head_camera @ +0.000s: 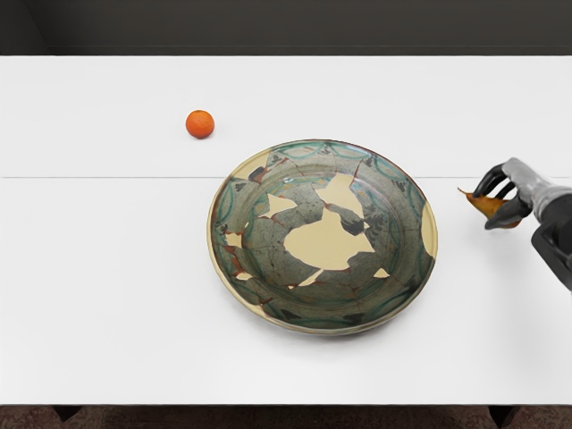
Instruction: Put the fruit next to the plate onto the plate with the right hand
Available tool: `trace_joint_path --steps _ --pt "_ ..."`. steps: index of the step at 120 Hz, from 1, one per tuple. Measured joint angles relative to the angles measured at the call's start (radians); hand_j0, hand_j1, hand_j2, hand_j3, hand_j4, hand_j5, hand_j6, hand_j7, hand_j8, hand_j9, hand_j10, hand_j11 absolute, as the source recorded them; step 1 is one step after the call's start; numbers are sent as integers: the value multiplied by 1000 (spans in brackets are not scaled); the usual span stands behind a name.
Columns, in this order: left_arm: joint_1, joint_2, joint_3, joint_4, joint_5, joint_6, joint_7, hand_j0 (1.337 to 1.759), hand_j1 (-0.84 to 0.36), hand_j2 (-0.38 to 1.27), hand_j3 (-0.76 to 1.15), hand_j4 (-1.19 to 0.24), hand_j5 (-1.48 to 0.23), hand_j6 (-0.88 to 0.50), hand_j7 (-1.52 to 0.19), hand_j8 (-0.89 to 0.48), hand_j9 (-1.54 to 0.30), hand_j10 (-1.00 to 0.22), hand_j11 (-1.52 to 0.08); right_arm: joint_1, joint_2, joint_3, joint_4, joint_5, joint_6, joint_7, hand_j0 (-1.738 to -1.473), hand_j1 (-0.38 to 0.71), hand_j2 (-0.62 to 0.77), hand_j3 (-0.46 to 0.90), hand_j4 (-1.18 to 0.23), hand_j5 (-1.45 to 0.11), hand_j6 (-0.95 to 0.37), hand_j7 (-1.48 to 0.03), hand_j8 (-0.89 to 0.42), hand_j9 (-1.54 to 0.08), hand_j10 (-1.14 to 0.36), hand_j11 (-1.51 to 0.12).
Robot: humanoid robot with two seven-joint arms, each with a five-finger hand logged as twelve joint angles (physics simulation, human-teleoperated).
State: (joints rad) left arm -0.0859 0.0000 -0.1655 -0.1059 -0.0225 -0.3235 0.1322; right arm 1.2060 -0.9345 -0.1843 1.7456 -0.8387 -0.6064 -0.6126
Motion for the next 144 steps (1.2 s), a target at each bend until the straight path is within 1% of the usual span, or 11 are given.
trace_joint_path --steps 54,70,89,106,127,137,144 --pt "18 0 -7 0 -3 0 0 1658 348 0 0 -1 -1 -1 -1 -1 -1 -1 -1 104 23 12 0 80 28 0 -1655 324 269 1 -711 -1056 -367 -979 -380 -1005 -493 -1001" --pt "17 0 -8 0 -4 0 0 1658 348 0 0 -1 -1 -1 -1 -1 -1 -1 -1 137 41 12 0 106 40 0 -1655 325 268 1 -711 -1055 -367 -979 -382 -1004 -496 -1000" --pt "15 0 -2 0 -4 0 0 1658 348 0 0 -1 -1 -1 -1 -1 -1 -1 -1 195 89 12 0 161 46 0 -1656 327 273 1 -711 -1057 -365 -979 -378 -1004 -491 -999" --pt "15 0 0 0 -4 0 0 1658 348 0 0 -1 -1 -1 -1 -1 -1 -1 -1 242 131 11 0 205 45 1 -1656 333 285 0 -719 -1041 -452 -979 -414 -1006 -476 -995" --pt "15 0 1 0 -4 0 0 1658 348 0 0 -1 -1 -1 -1 -1 -1 -1 -1 274 188 11 0 239 42 1 -1657 361 357 0 -725 -1030 -549 -979 -425 -999 -466 -983" --pt "15 0 2 0 -4 0 0 1658 348 0 0 -1 -1 -1 -1 -1 -1 -1 -1 284 210 11 0 247 40 1 -1657 359 336 0 -729 -1023 -598 -979 -435 -994 -464 -983" --pt "15 0 2 0 -4 0 0 1658 348 0 0 -1 -1 -1 -1 -1 -1 -1 -1 289 225 11 0 257 39 1 -1656 349 303 0 -732 -1019 -603 -979 -436 -991 -459 -983"
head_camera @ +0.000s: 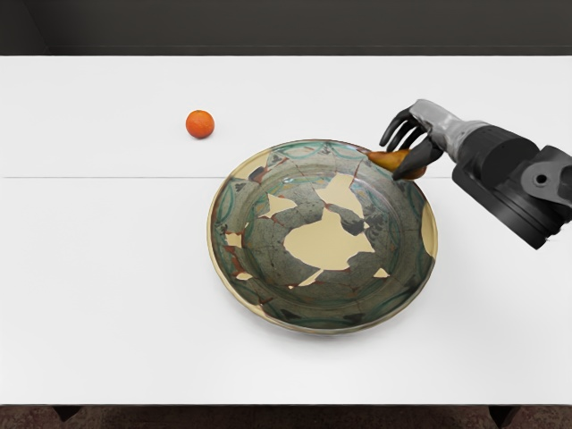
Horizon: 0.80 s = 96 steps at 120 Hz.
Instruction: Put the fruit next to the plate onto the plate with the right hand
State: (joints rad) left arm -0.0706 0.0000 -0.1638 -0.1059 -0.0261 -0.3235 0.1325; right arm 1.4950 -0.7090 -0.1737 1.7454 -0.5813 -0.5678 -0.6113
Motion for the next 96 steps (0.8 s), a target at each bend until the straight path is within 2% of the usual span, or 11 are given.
trace_joint_path --steps 96 --pt "0 0 1 0 3 0 0 1658 348 0 0 -1 -1 -1 -1 -1 -1 -1 -1 53 175 0 0 109 -40 0 -1654 319 250 0 -741 -1003 -660 -979 -462 -978 -473 -994"
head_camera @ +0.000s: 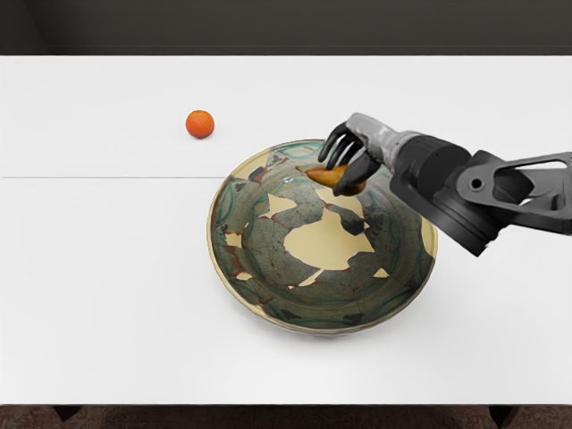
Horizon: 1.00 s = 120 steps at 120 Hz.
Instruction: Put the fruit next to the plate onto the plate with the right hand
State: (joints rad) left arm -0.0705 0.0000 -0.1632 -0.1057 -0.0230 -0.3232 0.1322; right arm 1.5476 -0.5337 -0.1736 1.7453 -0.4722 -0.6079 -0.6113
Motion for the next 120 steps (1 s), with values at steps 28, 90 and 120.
trace_joint_path --steps 28,90,120 --pt "0 0 0 0 0 0 0 1658 348 0 0 -1 -1 -1 -1 -1 -1 -1 -1 1 42 0 0 23 -2 0 -1654 318 250 0 -739 -1002 -661 -978 -463 -977 -472 -994" --pt "0 0 0 0 0 0 0 1658 348 0 0 -1 -1 -1 -1 -1 -1 -1 -1 11 54 8 0 77 1 0 -1657 -251 35 0 -108 -145 -103 -142 -70 -142 -71 -144" --pt "1 0 0 0 0 0 0 1658 348 0 0 -1 -1 -1 -1 -1 -1 -1 -1 -46 36 77 0 78 5 0 -1658 -321 11 0 -32 -43 -31 -42 -21 -42 -21 -42"
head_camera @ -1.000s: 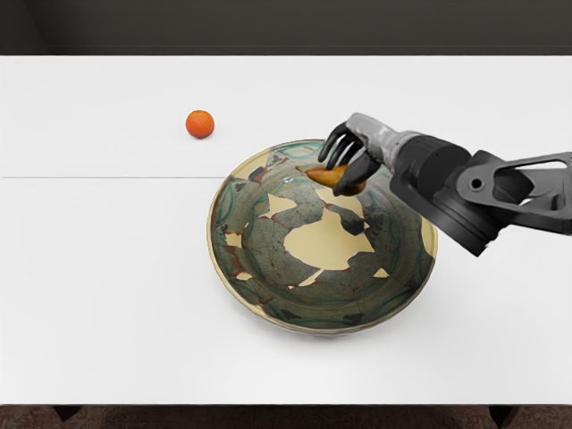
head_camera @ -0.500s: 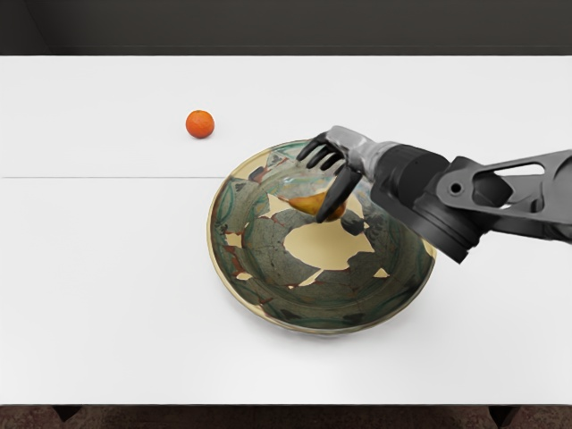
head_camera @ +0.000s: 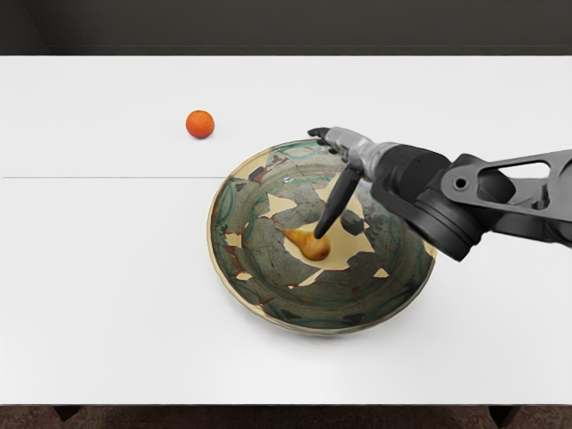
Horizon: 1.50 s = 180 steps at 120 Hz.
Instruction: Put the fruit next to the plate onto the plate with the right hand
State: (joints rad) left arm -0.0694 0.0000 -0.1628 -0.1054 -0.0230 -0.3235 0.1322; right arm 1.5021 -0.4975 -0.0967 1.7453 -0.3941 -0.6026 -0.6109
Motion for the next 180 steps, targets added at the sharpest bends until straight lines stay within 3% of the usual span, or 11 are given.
trace_joint_path --steps 16,36,51,79,108,180 --pt "0 0 0 1 1 0 0 1658 348 0 0 -1 -1 -1 -1 -1 -1 -1 -1 -86 -21 140 0 0 67 0 -1658 -334 6 0 -17 -22 -17 -22 -12 -22 -11 -22" --pt "0 0 0 1 1 0 0 1658 348 0 0 -1 -1 -1 -1 -1 -1 -1 -1 -324 -59 447 0 8 348 0 -1658 -343 3 0 -8 -10 -8 -10 -6 -10 -5 -10" --pt "0 0 0 1 2 0 0 1658 348 0 0 -1 -1 -1 -1 -1 -1 -1 -1 -410 -118 578 0 133 571 0 -1658 -346 2 0 -4 -5 -5 -5 -3 -5 -3 -5" --pt "0 0 0 1 2 0 0 1658 348 0 0 -1 -1 -1 -1 -1 -1 -1 -1 -458 -303 675 -11 396 925 0 -1658 -348 1 0 -2 -2 -2 -2 -1 -2 -1 -2" --pt "-1 0 0 0 0 0 0 1658 348 0 0 -1 -1 -1 -1 -1 -1 -1 -1 -506 -484 689 -60 574 1165 0 -1658 -349 0 0 0 -1 0 -1 0 0 0 0" --pt "-1 0 -1 1 0 0 0 1658 348 0 0 -1 -1 -1 -1 -1 -1 -1 -1 -538 -546 686 -283 676 1214 0 -1658 -349 0 0 0 0 2 0 1 0 1 0"
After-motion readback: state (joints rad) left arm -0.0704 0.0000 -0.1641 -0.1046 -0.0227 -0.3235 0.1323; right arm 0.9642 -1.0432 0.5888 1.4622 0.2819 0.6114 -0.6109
